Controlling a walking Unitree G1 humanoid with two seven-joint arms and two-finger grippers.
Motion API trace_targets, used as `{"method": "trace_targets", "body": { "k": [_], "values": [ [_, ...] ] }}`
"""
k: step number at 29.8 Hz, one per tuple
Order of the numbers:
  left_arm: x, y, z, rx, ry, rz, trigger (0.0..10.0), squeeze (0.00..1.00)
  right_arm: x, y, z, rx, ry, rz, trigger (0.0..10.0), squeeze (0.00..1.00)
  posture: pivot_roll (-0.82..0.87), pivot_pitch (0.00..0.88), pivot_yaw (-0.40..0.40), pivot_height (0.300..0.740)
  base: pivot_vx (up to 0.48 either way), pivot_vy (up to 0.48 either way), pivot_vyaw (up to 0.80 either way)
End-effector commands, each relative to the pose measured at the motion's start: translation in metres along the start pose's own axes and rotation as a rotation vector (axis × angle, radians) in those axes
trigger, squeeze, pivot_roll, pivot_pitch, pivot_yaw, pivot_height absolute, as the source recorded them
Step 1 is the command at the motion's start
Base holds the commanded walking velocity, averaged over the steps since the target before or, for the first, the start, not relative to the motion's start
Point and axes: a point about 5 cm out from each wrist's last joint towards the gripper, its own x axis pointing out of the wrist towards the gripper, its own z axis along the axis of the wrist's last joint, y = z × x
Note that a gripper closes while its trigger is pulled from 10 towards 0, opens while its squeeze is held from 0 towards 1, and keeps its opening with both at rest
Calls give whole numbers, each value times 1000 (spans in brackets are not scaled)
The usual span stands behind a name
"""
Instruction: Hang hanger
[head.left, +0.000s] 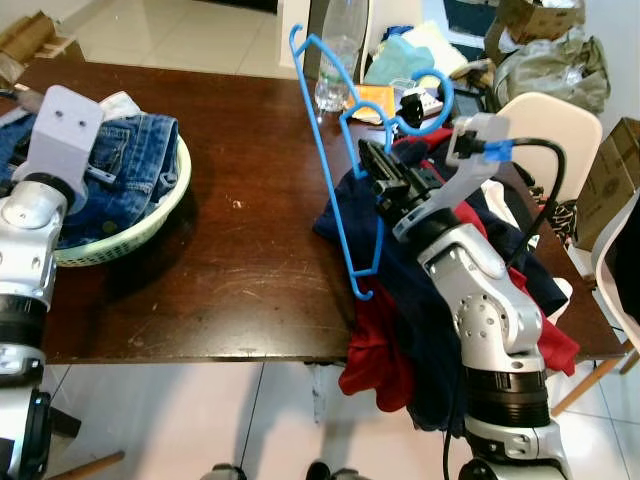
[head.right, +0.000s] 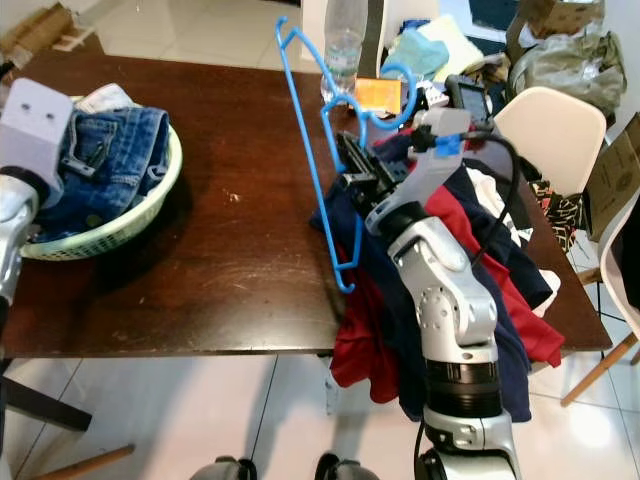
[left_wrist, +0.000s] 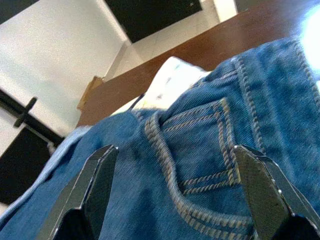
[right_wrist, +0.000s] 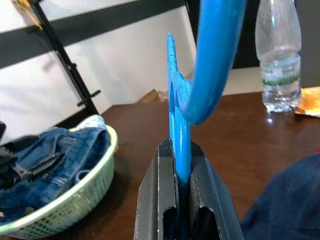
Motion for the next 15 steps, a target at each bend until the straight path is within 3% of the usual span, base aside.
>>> {"method": "trace_targets", "body": {
  "k": [1,3,6,11,15],
  "values": [
    [1,5,2,34,-15,-12,10000,0,-4,-1,3,-2,-7,-6,10000,0,56,297,-116,740,0,0,0],
    [7,-6,22,60,-128,-118,10000,0,-5,-1,3,-5,7,-12,10000,0,45,319,-120,740,0,0,0],
    [10,-8,29,62,-167,-142,10000,0,-6,-1,3,-4,14,-16,10000,0,45,320,-120,740,0,0,0],
    [12,-9,32,53,-180,-146,10000,0,-8,0,3,-2,21,-21,10000,0,45,328,-121,740,0,0,0],
    [16,-27,25,91,-135,-208,10000,0,-9,2,3,2,30,-28,10000,0,37,341,-120,740,0,0,0]
  ]
}}
